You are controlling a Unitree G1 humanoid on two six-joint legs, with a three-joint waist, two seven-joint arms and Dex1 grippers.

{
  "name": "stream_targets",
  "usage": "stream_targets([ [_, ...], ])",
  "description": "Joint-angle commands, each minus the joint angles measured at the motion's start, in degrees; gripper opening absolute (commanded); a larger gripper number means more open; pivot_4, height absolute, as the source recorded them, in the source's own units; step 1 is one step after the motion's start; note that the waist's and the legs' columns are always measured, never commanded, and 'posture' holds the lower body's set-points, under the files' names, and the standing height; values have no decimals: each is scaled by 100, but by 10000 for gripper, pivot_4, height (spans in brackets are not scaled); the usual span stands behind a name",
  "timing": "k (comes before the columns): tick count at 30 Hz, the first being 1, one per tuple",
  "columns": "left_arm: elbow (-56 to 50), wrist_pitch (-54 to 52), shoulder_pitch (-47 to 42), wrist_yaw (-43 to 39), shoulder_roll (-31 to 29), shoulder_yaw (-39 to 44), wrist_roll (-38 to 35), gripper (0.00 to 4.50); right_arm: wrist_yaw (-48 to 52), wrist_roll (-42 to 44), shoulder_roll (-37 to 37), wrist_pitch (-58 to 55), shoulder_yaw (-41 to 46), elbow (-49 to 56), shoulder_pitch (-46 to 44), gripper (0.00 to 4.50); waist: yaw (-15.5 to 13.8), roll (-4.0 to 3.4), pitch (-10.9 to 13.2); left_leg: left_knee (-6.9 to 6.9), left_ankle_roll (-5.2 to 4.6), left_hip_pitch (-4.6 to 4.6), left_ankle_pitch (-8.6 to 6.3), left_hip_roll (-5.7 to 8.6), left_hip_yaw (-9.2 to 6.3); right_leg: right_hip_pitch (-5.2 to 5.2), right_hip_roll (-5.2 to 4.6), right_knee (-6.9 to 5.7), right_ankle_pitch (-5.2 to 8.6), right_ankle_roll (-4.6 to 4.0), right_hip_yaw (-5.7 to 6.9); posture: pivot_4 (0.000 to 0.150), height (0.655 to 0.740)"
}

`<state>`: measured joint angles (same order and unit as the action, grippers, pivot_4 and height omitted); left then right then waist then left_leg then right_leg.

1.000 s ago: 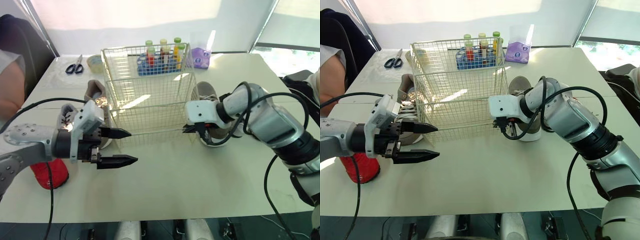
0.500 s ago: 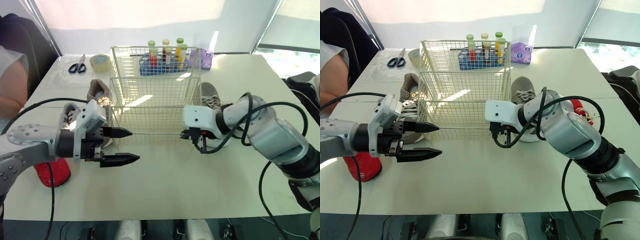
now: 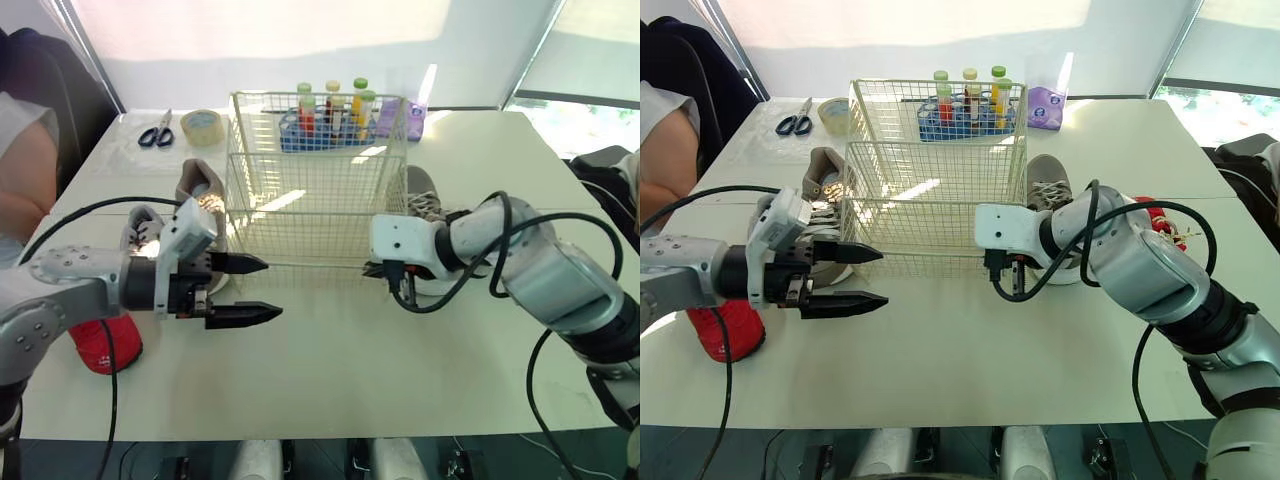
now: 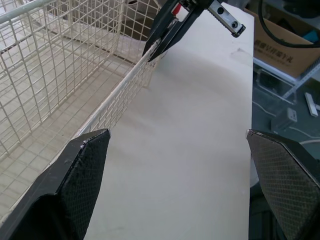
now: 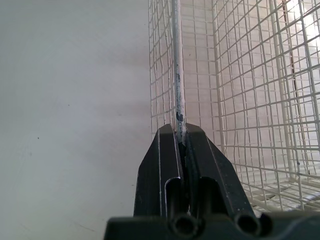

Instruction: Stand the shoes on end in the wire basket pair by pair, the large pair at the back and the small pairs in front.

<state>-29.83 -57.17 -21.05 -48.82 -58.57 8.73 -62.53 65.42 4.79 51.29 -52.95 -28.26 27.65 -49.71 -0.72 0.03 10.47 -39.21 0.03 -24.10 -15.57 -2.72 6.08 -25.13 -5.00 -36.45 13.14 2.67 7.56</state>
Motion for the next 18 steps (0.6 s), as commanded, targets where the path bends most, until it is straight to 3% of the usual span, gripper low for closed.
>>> stream_targets([
  [1, -114, -1, -68, 16, 1, 79, -14, 45000, 28, -21, 82, 40, 88, -36, -40, 3179, 3, 1, 0, 0, 0, 1, 0, 0, 0, 0, 0, 0, 0, 0, 0, 1500, 7400],
  [4, -92, -5, -57, 16, 0, 104, -11, 45000, 97, 269, -36, -259, 356, 112, -227, 14028, 7, 0, 0, 0, 0, 1, 0, -1, 1, -1, 0, -1, 0, 0, 0, 1500, 7400],
  [9, -4, -13, -131, -25, 1, 149, -68, 45000, 335, 1111, 68, -987, 1452, 34, -996, 14028, 17, -4, 3, 0, 1, 0, 0, -2, 3, -10, 1, -11, 0, -1, -4, 1500, 7400],
  [12, 131, -69, -245, -10, 79, 305, -359, 45000, 149, 1599, 87, -1326, 2690, -787, -1447, 14028, -14, 0, 2, 0, 0, 0, 0, -1, 1, -10, 0, -15, 1, -2, -3, 1500, 7400],
  [14, 295, -229, -401, 231, 254, 398, -828, 45000, -615, 1697, -353, -903, 3896, -1389, -1442, 14028, -8, 11, -5, -1, -8, 0, -4, -1, 1, -7, -1, -14, 1, -2, -4, 1500, 7400],
  [15, 382, -313, -474, 490, 407, 450, -1220, 45000, -786, 1804, -476, -713, 4420, -1459, -1248, 14028, -11, 17, -8, -3, -29, 1, -17, -1, 1, -3, -1, -13, 0, -1, -4, 1500, 7400],
  [16, 416, -289, -525, 847, 640, 491, -1540, 45000, -916, 1815, -488, -766, 4973, -1335, -647, 16742, -27, 27, -15, -3, -29, 2, -17, -1, 1, -1, -1, -12, 0, -1, -4, 1500, 7400],
  [18, 378, -64, -460, 1497, 1184, 473, -1556, 45000, -857, 1801, -540, -803, 5847, -656, 1219, 22091, -105, 76, -50, 0, -23, 8, -13, 0, -17, 26, 1, -1, 0, 0, -8, 1500, 7400],
])
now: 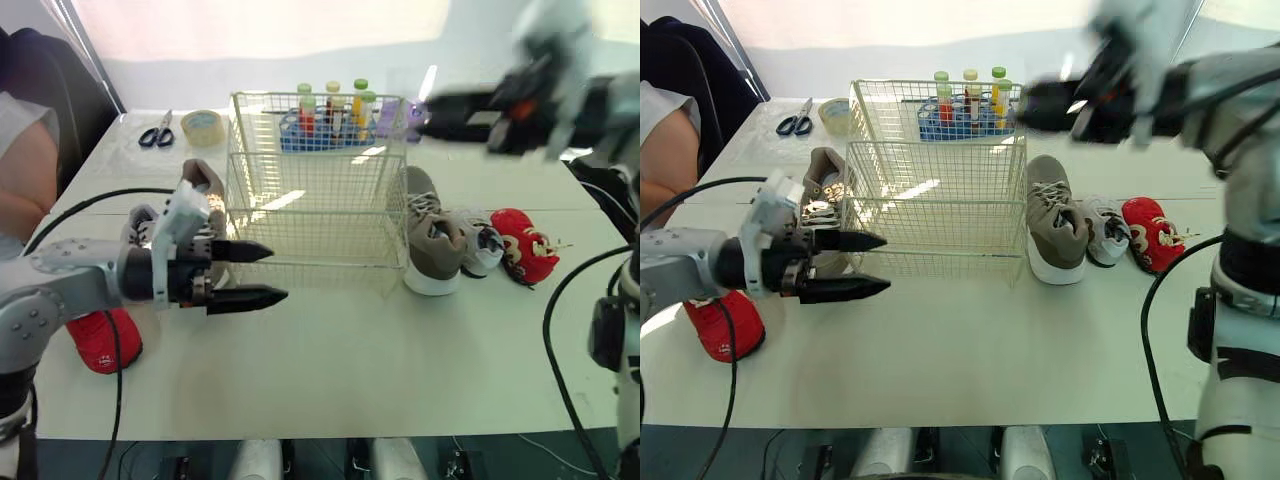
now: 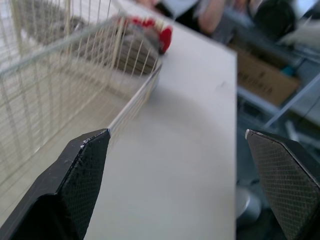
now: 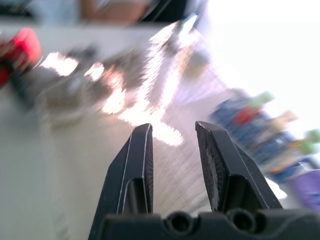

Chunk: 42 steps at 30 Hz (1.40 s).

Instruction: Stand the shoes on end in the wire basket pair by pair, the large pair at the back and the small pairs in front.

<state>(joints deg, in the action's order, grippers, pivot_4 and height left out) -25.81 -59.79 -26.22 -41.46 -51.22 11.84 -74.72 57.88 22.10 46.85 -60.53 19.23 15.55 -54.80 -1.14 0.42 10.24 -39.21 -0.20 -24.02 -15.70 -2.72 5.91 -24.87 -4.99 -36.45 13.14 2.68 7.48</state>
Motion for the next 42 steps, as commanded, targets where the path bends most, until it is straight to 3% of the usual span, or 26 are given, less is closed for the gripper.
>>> stream_targets([
  [1, -110, 246, 121, 958, 642, 131, -423, 45000, -243, 76, -256, -11, 1426, 838, 2394, 27422, -110, 59, -42, 6, 6, 18, 3, -1, -11, 36, 16, 20, 4, 7, -5, 1500, 7400],
  [4, -439, 170, 344, 1129, 854, -18, -715, 45000, -969, 240, -958, 183, 1951, 1425, 3305, 43071, -64, -17, -7, 7, -2, 29, -3, 9, 9, 28, 13, 16, 3, 26, -66, 1500, 7400],
  [5, -554, 163, 425, 1152, 888, -112, -659, 45000, -1298, 279, -1333, 238, 2028, 1676, 3545, 44539, 3, -30, -7, 6, -4, 31, -3, 17, 29, 14, 9, 10, -1, 34, -92, 1500, 7400],
  [10, -941, 507, 662, 1310, 995, -588, 431, 45000, -2543, 333, -2676, 546, 1842, 2483, 4200, 44539, 92, -31, -8, 15, -17, 75, -13, 1, 26, 35, 44, -4, 1, 30, -107, 1500, 7400],
  [15, -1417, 1190, 1107, 1595, 1441, -921, 1500, 45000, -3262, 113, -3482, 1062, 944, 2599, 4800, 44539, 84, -39, -13, 14, -6, 77, -3, -8, 19, 33, 56, -7, -12, -3, -111, 1500, 7400],
  [18, -1549, 1367, 1385, 1662, 1524, -1036, 1865, 45000, -3428, 70, -3557, 1415, 625, 2499, 4988, 44539, 83, -39, -13, 14, -9, 72, -5, -5, 21, 30, 54, -2, -11, -2, -114, 1500, 7400],
  [23, -1837, 1351, 1949, 1715, 1613, -1077, 1807, 45000, -3855, -2, -3546, 1675, 308, 1978, 4850, 44539, 82, -39, -13, 13, -15, 69, -8, -5, 21, 30, 52, 6, -4, -14, -113, 1500, 7400],
  [35, -1901, 1402, 2210, 1718, 1612, -1299, 2093, 45000, -4037, -328, -3201, 1939, -628, 403, 4462, 44539, 84, -37, -14, 15, -18, 67, -10, -7, 19, 27, 54, 9, -3, -15, -111, 1500, 7400],
  [38, -1848, 1435, 2189, 1710, 1615, -1259, 2196, 45000, -4236, -835, -2924, 1902, -1008, 215, 4631, 36245, 101, -38, -18, 15, -18, 68, -10, -9, 19, 27, 55, 9, -3, -15, -110, 1500, 7400],
  [42, -1858, 1430, 2199, 1687, 1621, -1235, 2234, 45000, -4233, -760, -2897, 2084, -1013, 180, 4703, 20815, 91, -3, -49, 15, -18, 69, -10, -9, 15, 31, 54, 13, 9, 4, -108, 1500, 7400],
])
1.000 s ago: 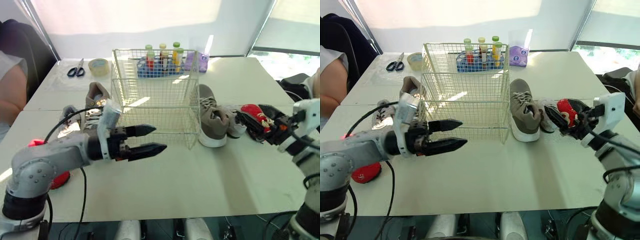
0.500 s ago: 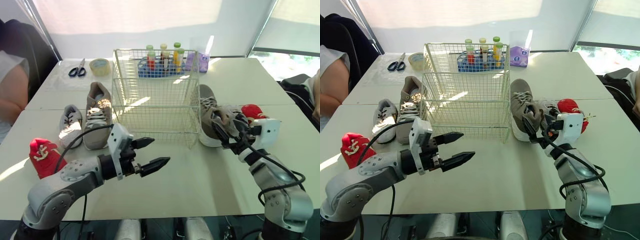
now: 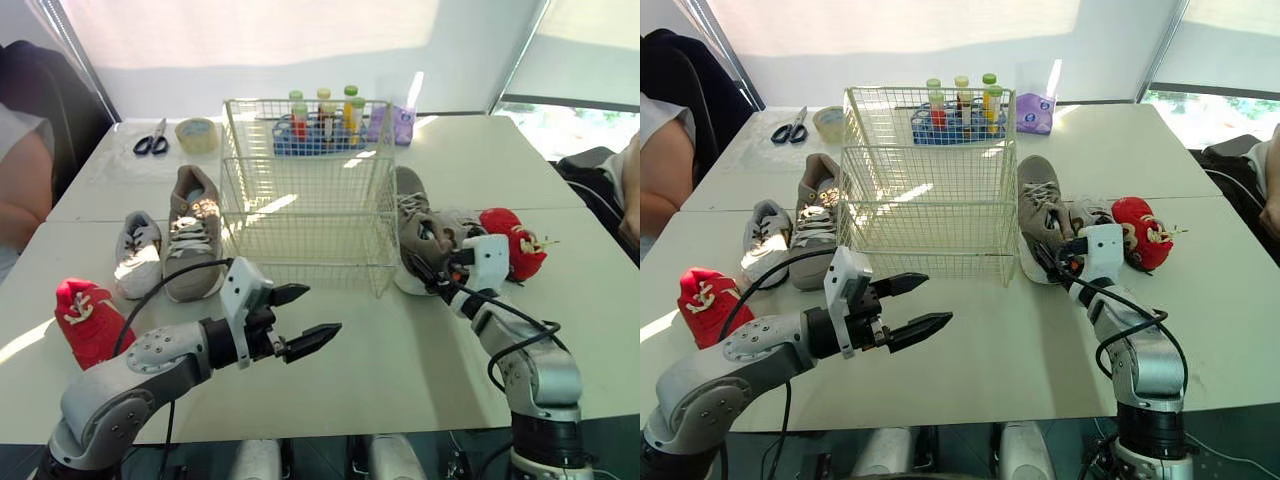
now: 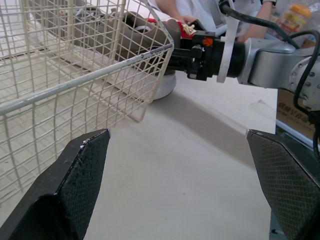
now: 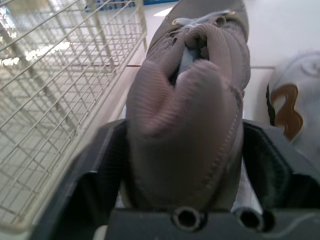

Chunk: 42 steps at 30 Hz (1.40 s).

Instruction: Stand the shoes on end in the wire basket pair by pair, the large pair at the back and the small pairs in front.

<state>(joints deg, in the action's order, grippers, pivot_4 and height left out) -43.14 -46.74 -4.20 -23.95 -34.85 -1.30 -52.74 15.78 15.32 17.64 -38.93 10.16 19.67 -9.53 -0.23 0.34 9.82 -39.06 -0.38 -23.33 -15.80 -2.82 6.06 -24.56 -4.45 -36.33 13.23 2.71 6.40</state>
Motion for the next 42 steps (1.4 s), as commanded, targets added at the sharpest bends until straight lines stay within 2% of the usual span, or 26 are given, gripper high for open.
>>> stream_targets([
  [1, -125, 121, -1, -75, -17, 88, 33, 45000, -48, -85, 25, -29, -87, -235, 175, 17936, 5, 14, -17, 0, 0, 0, 0, 0, 0, 1, -1, 1, 0, 0, 0, 1500, 7400],
  [2, -113, 109, -13, -100, -27, 102, 19, 45000, -85, -38, -13, 47, 5, -225, 135, 14394, 5, 28, -26, 0, 0, 2, 0, 0, 2, 3, -2, 3, 1, -1, -1, 1500, 7400],
  [7, 12, -21, -71, -260, -96, 297, -301, 45000, -402, 392, -214, 350, 731, 71, -242, 14394, -3, 32, -28, 0, 0, 0, -1, -2, 1, 3, -12, 10, 1, -7, -1, 1500, 7400],
  [10, 81, -118, -89, -344, -184, 427, -558, 45000, -582, 590, -171, 374, 1092, 325, -485, 14394, -16, 0, -8, -1, -1, -12, -1, -1, 2, -9, -13, 10, -1, -10, -2, 1500, 7400],
  [15, 289, -386, -243, -470, -368, 595, -1164, 45000, -750, 867, 462, 530, 1689, 403, -1675, 14394, -47, -65, 37, 3, -5, -31, -2, 7, 7, -30, -8, 10, -13, -26, -2, 1500, 7400],
  [18, 410, -518, -378, -453, -451, 739, -1545, 45000, -674, 892, 1012, 566, 1830, 122, -2349, 14394, -47, -68, 42, 6, -7, -43, -2, 8, 5, -39, -5, 10, -20, -7, 0, 1500, 7400],
  [22, 600, -591, -549, -395, -597, 934, -1800, 45000, -454, 954, 1520, 618, 1895, -284, -2823, 14394, -41, -67, 42, 9, -10, -65, -3, 9, 5, -58, 0, 10, -21, 3, 0, 1500, 7400],
  [37, 710, -531, -424, -179, -798, 1271, -2068, 45000, 171, 1168, 1761, 860, 1614, -795, -3089, 14394, -32, -67, 43, 6, -11, -65, -4, 8, 10, -59, -2, 10, -23, 5, 0, 1500, 7400],
  [41, 728, -520, -396, -160, -791, 1250, -2085, 45000, 322, 1185, 1766, 804, 1507, -711, -2824, 14394, -42, -66, 43, 7, -10, -65, -4, 8, 10, -59, -2, 10, -22, 5, 0, 1500, 7400],
  [42, 720, -517, -381, -154, -788, 1247, -2084, 45000, 382, 1208, 1777, 761, 1480, -656, -2718, 16866, -41, -65, 42, 6, -10, -65, -4, 8, 11, -58, -2, 10, -22, 5, 0, 1500, 7400],
])
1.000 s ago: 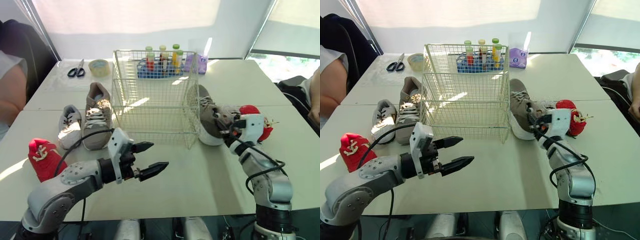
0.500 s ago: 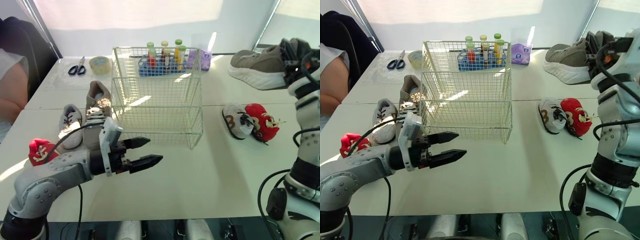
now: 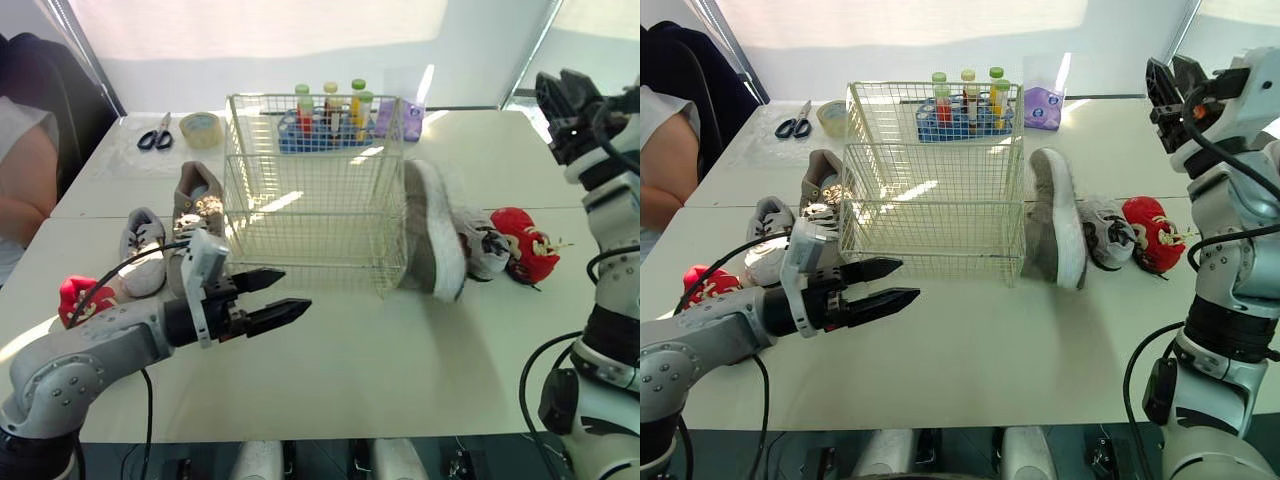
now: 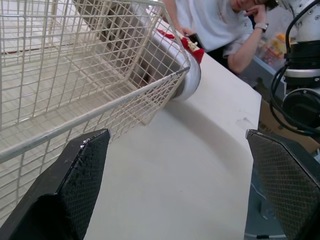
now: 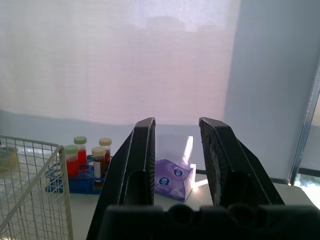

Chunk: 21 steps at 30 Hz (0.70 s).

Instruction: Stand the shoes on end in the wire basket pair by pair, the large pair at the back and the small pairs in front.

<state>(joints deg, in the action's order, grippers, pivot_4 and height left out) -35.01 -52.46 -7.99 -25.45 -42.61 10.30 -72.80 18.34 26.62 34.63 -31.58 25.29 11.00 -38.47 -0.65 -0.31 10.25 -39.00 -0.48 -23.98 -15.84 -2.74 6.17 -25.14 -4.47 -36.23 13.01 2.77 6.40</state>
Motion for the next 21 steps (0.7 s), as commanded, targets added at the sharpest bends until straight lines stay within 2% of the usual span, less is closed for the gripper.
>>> stream_targets([
  [1, -99, 56, 23, 0, -7, 84, -75, 45000, 249, 197, 90, -71, -50, 328, 310, 19799, -1, 0, 0, 0, 0, 0, 0, 0, -1, 0, 0, 0, 0, 0, 0, 1500, 7400],
  [2, -112, 55, 49, 14, -2, 84, -83, 45000, 369, 272, 124, -106, -72, 441, 424, 22531, -4, 0, 0, 0, 0, 0, 0, 0, 0, 0, 0, 0, 0, 0, 0, 1500, 7400],
  [6, -149, 65, 177, 23, 22, 46, -67, 45000, 718, 229, 472, -293, -110, 821, 1149, 42196, -12, 0, 0, 0, 0, 0, 0, -1, 0, 0, 0, 0, 0, 0, -1, 1500, 7400],
  [7, -166, 74, 203, 28, 33, 33, -51, 45000, 803, 168, 585, -275, -85, 886, 1379, 44598, -18, 0, 0, 0, 0, 0, 0, -1, -2, 0, -1, 0, 0, 0, -1, 1500, 7400],
  [10, -173, 40, 297, 17, 6, 4, -53, 45000, 1717, -179, 1209, 403, -51, 1613, 2639, 44598, -43, 1, 0, 0, -5, -4, -3, 3, -6, 4, -6, 7, 4, 4, 4, 1500, 7400],
  [13, -124, -20, 344, -123, -68, -52, -55, 45000, 2024, -274, 1375, 772, 127, 2144, 3338, 44598, 17, 2, 2, -1, -9, -4, -6, 3, -5, 4, -6, 10, 11, 17, 2, 1500, 7400],
  [15, -60, -18, 347, -234, -88, -114, 45, 45000, 2506, -724, 1567, 1498, 109, 2303, 3955, 44598, 23, 2, 2, -1, -8, 4, -6, 0, 0, 3, -3, 8, 15, 23, -1, 1500, 7400],
  [19, 71, -11, 279, -376, -40, -256, 222, 45000, 2949, -1446, 1603, 2909, -147, 2406, 4771, 44598, -14, 11, 7, -1, -7, 24, -7, -2, -6, 22, 0, 10, 29, 6, 1, 1500, 7400],
  [21, 82, -10, 281, -437, -27, -337, 321, 45000, 2993, -1571, 1492, 3184, -377, 2529, 5011, 44598, -11, 14, 8, -1, -7, 27, -7, 0, -5, 27, -3, 12, 30, 4, 1, 1500, 7400],
])
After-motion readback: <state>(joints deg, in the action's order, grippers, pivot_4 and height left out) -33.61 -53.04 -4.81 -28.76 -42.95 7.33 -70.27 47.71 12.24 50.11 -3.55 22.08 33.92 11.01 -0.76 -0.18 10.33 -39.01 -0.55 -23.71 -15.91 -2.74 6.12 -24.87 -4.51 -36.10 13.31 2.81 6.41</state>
